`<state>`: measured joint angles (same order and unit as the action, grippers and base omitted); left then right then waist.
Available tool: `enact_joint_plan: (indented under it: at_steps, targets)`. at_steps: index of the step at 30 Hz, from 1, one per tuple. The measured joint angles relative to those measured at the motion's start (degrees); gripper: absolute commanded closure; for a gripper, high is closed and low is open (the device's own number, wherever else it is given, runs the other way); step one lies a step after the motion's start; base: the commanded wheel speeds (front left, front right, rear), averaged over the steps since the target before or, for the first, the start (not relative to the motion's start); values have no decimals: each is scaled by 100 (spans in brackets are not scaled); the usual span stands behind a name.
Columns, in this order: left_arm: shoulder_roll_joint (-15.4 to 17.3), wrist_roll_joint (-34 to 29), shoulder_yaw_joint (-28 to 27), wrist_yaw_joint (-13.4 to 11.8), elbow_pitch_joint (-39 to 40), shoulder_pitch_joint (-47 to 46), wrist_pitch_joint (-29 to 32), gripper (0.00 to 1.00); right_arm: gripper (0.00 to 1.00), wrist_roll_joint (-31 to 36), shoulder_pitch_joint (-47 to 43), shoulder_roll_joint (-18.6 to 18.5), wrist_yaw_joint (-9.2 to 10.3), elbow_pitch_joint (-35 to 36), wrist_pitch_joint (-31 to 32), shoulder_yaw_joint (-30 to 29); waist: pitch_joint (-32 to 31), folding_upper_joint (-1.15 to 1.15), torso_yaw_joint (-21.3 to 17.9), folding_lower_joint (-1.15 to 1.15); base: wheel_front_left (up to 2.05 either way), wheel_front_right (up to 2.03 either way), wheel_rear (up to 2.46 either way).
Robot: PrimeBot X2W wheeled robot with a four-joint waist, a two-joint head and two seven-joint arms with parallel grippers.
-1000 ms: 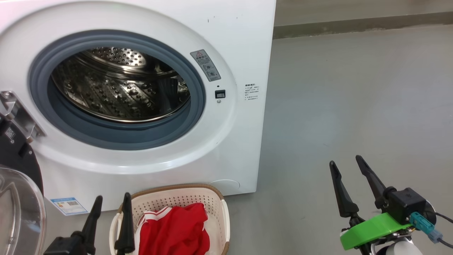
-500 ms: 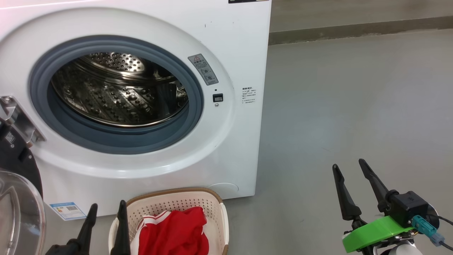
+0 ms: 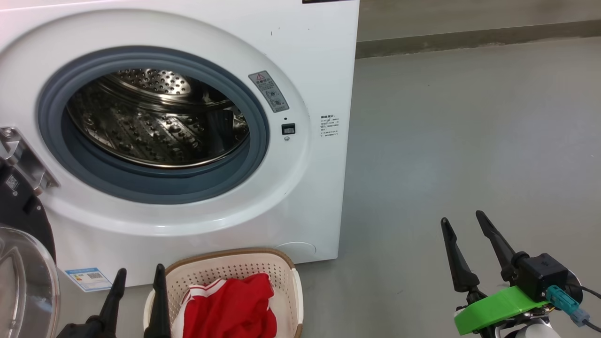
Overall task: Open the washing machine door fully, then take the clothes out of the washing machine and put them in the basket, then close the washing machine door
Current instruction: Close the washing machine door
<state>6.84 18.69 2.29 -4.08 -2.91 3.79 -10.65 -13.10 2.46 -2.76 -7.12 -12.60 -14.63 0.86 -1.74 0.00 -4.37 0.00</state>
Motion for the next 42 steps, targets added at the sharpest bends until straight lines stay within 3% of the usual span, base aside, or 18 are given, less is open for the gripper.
enact_joint_plan:
  at_steps: [25, 42]
  targets:
    - [87, 0, 110, -70, 12, -1, -38, 0, 0, -1, 1, 4, 0, -21, 0, 32, -18, 0, 58, 0, -115, 114, 1]
    - [136, -59, 219, -162, 16, -1, -63, 0, 0, -2, 1, 4, 0, -34, 0, 33, -75, 0, 68, 0, -10, 10, 0]
